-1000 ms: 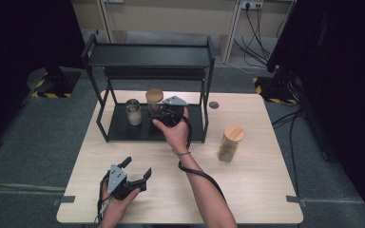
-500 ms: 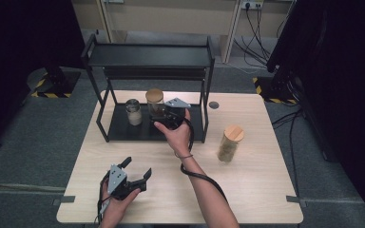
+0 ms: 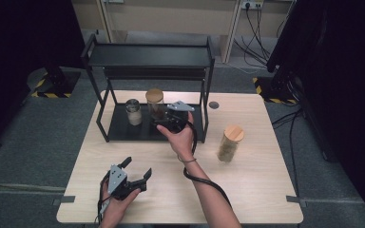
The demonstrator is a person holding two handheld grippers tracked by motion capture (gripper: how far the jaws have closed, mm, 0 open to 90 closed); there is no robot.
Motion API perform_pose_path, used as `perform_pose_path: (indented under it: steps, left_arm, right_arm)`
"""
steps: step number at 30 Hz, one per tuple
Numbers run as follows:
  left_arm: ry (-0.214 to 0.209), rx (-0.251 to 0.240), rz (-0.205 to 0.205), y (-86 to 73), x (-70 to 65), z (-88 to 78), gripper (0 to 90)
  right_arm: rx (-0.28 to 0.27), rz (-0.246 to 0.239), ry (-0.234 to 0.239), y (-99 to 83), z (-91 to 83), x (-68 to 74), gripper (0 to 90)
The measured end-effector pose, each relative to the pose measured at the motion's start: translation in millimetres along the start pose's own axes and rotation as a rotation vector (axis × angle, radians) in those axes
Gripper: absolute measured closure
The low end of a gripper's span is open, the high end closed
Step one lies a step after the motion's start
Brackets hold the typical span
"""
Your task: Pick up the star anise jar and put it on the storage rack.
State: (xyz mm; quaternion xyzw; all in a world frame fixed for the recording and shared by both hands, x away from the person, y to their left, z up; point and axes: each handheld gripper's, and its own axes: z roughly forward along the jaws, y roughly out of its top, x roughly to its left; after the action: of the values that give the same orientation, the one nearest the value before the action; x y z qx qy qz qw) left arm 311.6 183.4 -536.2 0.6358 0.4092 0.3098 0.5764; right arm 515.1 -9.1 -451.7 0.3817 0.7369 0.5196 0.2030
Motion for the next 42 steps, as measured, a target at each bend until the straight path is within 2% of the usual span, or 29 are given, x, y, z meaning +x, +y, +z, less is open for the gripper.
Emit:
perform_pose_path:
  steps: [42]
  left_arm:
    - [0.001, -0.002, -0.002, 0.0, -0.1, 0.1, 9.3]
  right_arm:
    - [0.003, -0.024, 0.032, -21.7, -37.0, 7.9, 1.9]
